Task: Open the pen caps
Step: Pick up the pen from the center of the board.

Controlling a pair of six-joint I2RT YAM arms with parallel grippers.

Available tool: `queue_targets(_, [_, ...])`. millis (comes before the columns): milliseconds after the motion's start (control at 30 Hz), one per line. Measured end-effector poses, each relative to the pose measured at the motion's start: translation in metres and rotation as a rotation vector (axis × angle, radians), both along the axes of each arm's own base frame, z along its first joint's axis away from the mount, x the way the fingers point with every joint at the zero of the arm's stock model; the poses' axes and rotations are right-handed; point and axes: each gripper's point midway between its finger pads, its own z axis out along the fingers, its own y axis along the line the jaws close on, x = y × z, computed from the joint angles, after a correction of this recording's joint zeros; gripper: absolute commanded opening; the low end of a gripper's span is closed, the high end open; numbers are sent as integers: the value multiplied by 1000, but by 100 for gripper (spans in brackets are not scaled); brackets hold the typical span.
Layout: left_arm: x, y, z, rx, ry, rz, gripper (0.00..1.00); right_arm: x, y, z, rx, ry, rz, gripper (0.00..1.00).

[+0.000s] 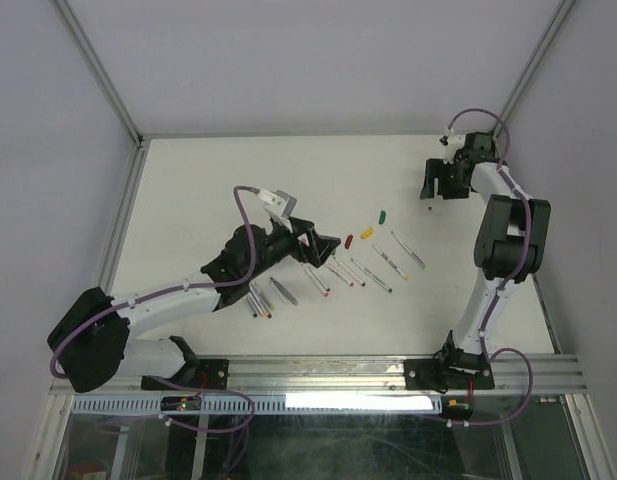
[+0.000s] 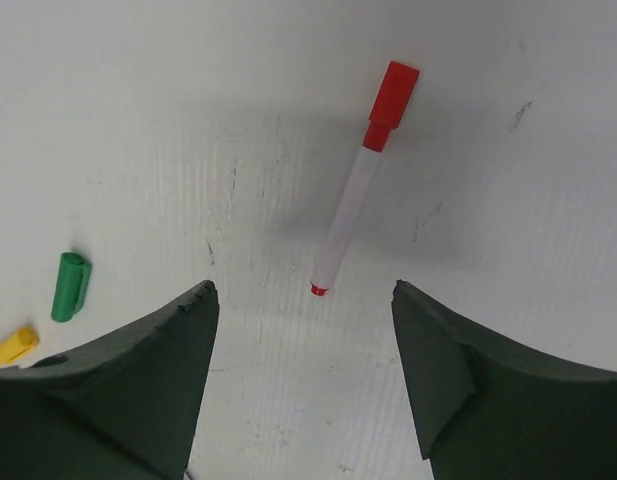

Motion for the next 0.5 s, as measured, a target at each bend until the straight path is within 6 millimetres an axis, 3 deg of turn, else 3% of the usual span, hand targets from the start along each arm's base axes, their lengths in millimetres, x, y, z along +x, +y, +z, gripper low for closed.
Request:
queue_targets(167, [-25, 28, -8, -64, -1, -7, 99, 2, 1, -31, -104, 106, -28, 56])
queue_targets(400, [-39, 35, 17, -156, -36, -31, 99, 7, -14, -42, -188, 144, -67, 45])
queue_targets(500, [-40, 36, 22, -174, -41, -32, 99, 10, -17, -45, -204, 154, -70, 32])
